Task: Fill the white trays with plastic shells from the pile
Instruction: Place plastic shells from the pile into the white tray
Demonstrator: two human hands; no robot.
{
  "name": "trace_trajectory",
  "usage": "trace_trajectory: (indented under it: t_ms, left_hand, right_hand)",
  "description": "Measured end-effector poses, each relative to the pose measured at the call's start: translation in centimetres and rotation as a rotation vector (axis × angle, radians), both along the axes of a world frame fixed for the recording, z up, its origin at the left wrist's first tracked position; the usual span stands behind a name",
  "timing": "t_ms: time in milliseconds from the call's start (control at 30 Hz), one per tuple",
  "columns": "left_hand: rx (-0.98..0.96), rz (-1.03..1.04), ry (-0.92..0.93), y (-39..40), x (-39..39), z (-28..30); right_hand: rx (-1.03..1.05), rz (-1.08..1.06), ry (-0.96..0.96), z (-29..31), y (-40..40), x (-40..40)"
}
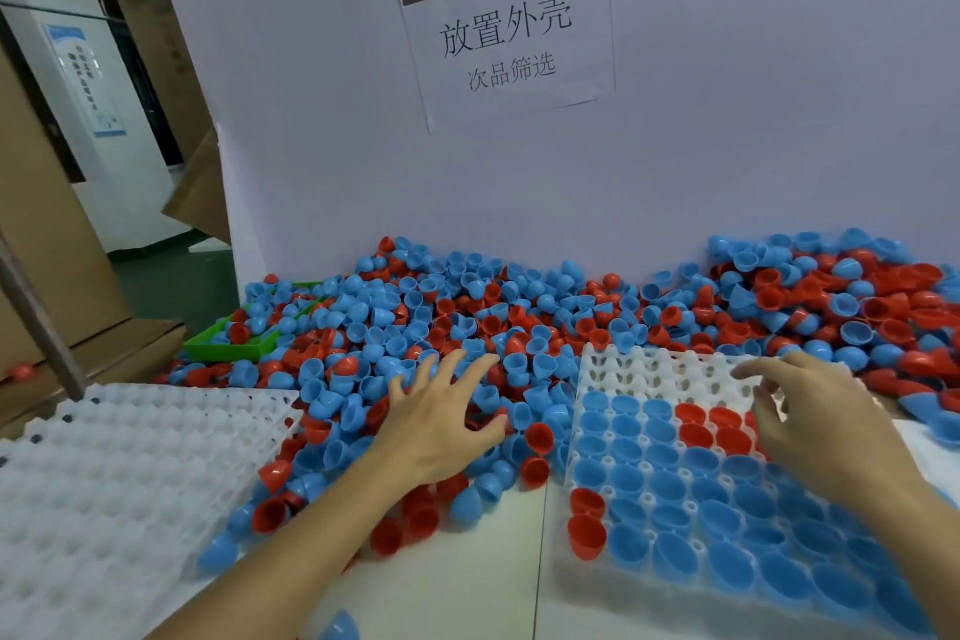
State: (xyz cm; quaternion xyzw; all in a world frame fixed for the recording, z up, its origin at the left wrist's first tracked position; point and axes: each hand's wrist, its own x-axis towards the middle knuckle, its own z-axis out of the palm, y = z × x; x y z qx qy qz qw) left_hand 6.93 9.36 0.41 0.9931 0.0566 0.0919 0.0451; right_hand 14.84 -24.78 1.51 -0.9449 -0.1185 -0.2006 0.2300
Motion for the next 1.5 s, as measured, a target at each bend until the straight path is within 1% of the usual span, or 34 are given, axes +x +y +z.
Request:
trace_trajectory:
  t_ms: [67, 167, 267, 400, 500, 567, 700, 767, 833, 900, 1000, 1067, 1133, 1267, 1433, 1500]
  left_hand:
    - [-0.037, 0.014, 0.07, 0.1, -0.1, 0.3]
    - [-0.107, 0.023, 0.231, -0.7, 0.7, 0.3]
    - [-0.128, 0.053, 0.347, -2.0, 2.2, 0.0]
    - [-0.127, 0.141, 0.299, -2.9, 4.2, -0.1]
    - [-0.208, 0.216, 0.3, -3.5, 5.4, -0.7]
    - [-0.229, 0.256, 0.289, -3.7, 5.8, -1.2]
    - [-0.208, 0.291, 0.126, -4.0, 6.0, -2.1]
    - [-0.272, 0.31, 0.152, -3.8, 6.2, -2.0]
    - [-0.361, 0.323, 0.266, -3.7, 6.7, -1.3]
    - [-0.365, 0.335, 0.316, -3.9, 7.4, -0.8]
    - [-0.325, 0.377, 0.215, -4.8, 7.7, -1.0]
    - [-0.33, 0.427, 0.124, -4.9, 7.7, -1.5]
    - [-0.356, 0.443, 0.075, -4.6, 7.7, -1.9]
    - [-0.361, 0.412, 0.147, -4.3, 7.9, -1.1]
    - [-0.348, 0.439, 0.116, -4.8, 8.1, -0.5]
    - [-0.401, 0.438, 0.077, -4.4, 8.2, -0.3]
  right_hand:
    - [0.0, -0.001, 0.001, 0.0, 0.0, 0.0]
    - [0.001, -0.004, -0.003, 0.2, 0.1, -0.1]
    - [0.006, -0.005, 0.002, 0.3, 0.0, -0.3]
    - [0.016, -0.003, -0.002, 0.3, -0.2, -0.2]
    - [0.005, -0.008, -0.004, 0.2, -0.1, -0.1]
    - [-0.003, -0.001, -0.004, 0.2, -0.1, -0.1]
    - [-0.001, 0.007, 0.003, 0.3, -0.1, -0.2]
    - [0.005, 0.008, 0.005, 0.3, -0.1, -0.2]
    - [0.001, 0.006, 0.004, 0.3, -0.1, -0.2]
    - [-0.01, 0.003, 0.007, 0.2, 0.0, -0.2]
    - [-0.009, 0.004, 0.011, 0.2, 0.0, -0.1]
    - [-0.004, 0.005, 0.011, 0.1, -0.1, -0.1]
    - [-0.002, 0.008, 0.009, 0.1, -0.1, -0.1]
    - [-0.004, 0.01, 0.004, 0.0, -0.1, 0.0]
    - [-0.004, 0.015, 0.007, -0.2, -0.1, 0.0]
    - [0.004, 0.017, 0.008, -0.2, -0.2, 0.0]
